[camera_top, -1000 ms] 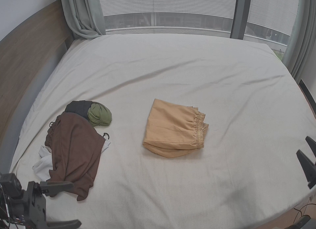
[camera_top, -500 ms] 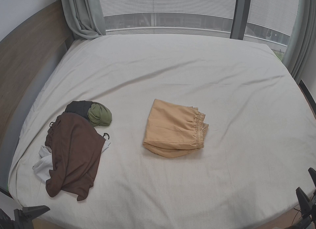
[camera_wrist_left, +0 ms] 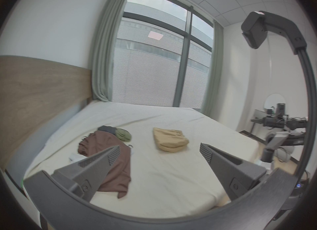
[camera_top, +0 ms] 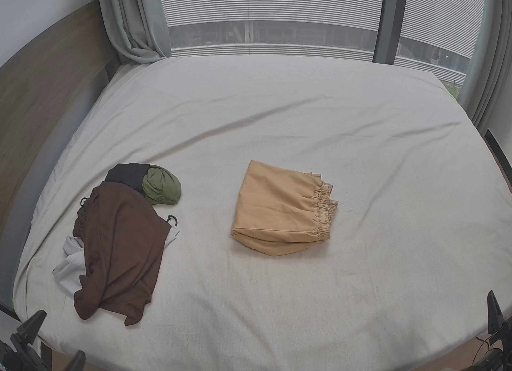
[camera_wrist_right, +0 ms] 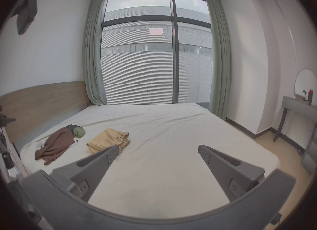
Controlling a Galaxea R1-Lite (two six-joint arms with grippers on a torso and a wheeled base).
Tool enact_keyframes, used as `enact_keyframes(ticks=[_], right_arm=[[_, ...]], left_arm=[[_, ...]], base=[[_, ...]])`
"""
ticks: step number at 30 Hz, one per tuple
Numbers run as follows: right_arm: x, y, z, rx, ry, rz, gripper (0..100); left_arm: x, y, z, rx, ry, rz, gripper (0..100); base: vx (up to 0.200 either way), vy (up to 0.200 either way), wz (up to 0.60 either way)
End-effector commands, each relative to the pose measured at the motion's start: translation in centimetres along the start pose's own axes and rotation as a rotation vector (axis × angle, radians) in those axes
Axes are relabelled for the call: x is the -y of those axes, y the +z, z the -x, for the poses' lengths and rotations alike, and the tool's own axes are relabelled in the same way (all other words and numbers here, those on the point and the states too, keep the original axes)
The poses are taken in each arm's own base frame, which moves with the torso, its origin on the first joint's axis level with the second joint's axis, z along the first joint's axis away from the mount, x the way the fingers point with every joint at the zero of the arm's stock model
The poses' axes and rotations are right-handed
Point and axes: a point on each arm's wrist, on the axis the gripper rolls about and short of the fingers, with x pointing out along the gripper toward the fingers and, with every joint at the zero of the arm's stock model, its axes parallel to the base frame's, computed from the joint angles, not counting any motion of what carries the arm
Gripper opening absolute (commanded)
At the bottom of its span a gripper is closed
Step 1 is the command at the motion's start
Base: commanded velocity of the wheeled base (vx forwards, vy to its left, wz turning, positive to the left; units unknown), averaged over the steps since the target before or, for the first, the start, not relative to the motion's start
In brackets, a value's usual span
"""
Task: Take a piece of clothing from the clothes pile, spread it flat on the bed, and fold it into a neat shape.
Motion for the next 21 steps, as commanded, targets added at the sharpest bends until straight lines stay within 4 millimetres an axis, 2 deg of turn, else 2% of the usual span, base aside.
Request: enact_keyframes(ticks=[1, 8, 11, 14, 21], right_arm=[[-0.04, -0.66, 0.51, 0.048, -0.058, 0.040, 100], [-0.08, -0.66, 0.50, 0.048, -0.036, -0.020, 100], [-0.13, -0.69, 0.49, 0.045, -0.018, -0.034, 100], [-0.23, -0.68, 0.50, 0.045, 0.030, -0.040, 100], [-0.29, -0.73, 0.53, 0.045, 0.061, -0.032, 100]], left_arm=[[-0.21, -0.44, 0.19, 0.037, 0.137, -0.025, 100], [-0.62, -0.51, 0.29, 0.036, 0.324, -0.054, 100], [-0.67, -0.55, 0.29, 0.035, 0.339, -0.056, 100], [-0.76, -1.26, 0.32, -0.047, 0.363, -0.076, 100], [-0.75, -1.08, 0.30, -0.028, 0.359, -0.080, 100]], base=[[0.000, 0.000, 0.00], [0.000, 0.000, 0.00], [0.000, 0.000, 0.00], [0.000, 0.000, 0.00], [0.000, 0.000, 0.00]])
